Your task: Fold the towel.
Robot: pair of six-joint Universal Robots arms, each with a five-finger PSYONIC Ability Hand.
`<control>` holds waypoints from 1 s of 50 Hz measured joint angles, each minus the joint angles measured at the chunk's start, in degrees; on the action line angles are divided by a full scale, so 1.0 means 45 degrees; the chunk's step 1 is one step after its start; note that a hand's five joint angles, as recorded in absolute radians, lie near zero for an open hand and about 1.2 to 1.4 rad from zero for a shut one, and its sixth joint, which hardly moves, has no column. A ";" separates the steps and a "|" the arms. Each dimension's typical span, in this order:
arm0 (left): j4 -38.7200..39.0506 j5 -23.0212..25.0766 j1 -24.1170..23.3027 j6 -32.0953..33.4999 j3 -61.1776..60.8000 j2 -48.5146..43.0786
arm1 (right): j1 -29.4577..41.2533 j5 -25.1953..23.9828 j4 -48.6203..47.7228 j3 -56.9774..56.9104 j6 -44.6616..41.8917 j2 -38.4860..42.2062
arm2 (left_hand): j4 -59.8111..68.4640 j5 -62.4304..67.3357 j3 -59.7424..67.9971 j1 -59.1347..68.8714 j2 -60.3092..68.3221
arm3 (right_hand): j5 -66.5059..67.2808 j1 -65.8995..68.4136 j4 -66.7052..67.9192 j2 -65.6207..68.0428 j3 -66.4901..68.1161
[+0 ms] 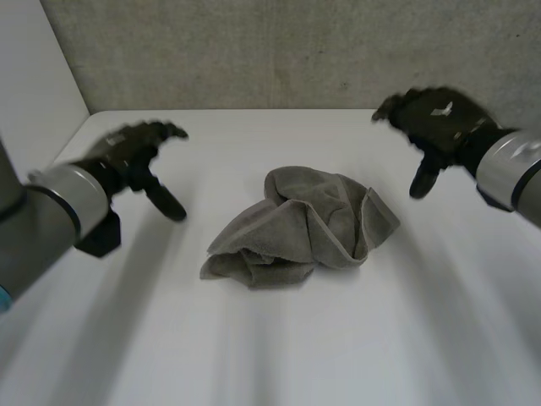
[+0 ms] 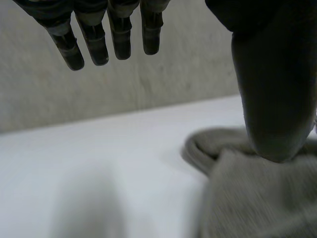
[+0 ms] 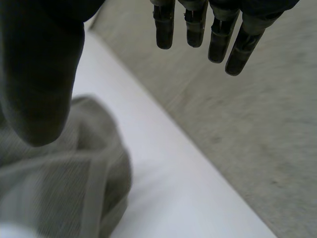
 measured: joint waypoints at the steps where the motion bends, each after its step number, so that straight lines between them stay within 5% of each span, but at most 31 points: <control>1: -0.0010 0.0024 -0.0170 0.0005 -0.0127 -0.0266 | 0.0055 -0.0102 0.0163 -0.0016 -0.0724 0.0308 | 0.0000 -0.0001 0.0000 0.0000 -0.0001 | 0.0000 0.0000 0.0000 -0.0001 0.0000; 8: 0.0005 0.0059 -0.0976 0.0000 -0.0381 -0.1849 | 0.0546 -0.0068 0.0542 -0.0178 -0.3806 0.2067 | 0.0000 0.0001 0.0000 0.0000 0.0000 | 0.0000 -0.0003 0.0000 0.0000 0.0000; 18: 0.0222 0.0020 -0.1737 -0.0060 0.0250 -0.3825 | 0.0932 0.0192 -0.0047 -0.0524 -0.4671 0.3752 | 0.0000 0.2071 0.0000 0.1007 0.1877 | 0.1542 0.1479 0.0000 0.1268 0.0001; 28: 0.0463 -0.0081 -0.2035 -0.0200 0.1141 -0.4884 | 0.1312 0.0343 -0.1124 -0.0587 -0.4759 0.4750 | 0.0000 1.2599 0.0000 1.1783 1.2513 | 1.2295 1.2198 0.0000 1.2221 0.0000; 42: 0.0387 0.0352 -0.0946 0.0094 0.1295 -0.4051 | 0.1089 -0.0213 0.1660 0.0141 -0.5894 0.3466 | 0.0001 1.4005 0.0000 1.2982 1.3415 | 1.3890 1.3591 0.0000 1.3473 0.0000; 50: 0.0362 0.1884 0.0037 0.1259 0.3472 -0.4043 | 0.0976 0.0285 0.3099 -0.2972 -0.7730 0.4237 | 0.0001 1.4044 0.0000 1.2990 1.3469 | 1.3891 1.3596 0.0000 1.3479 0.0000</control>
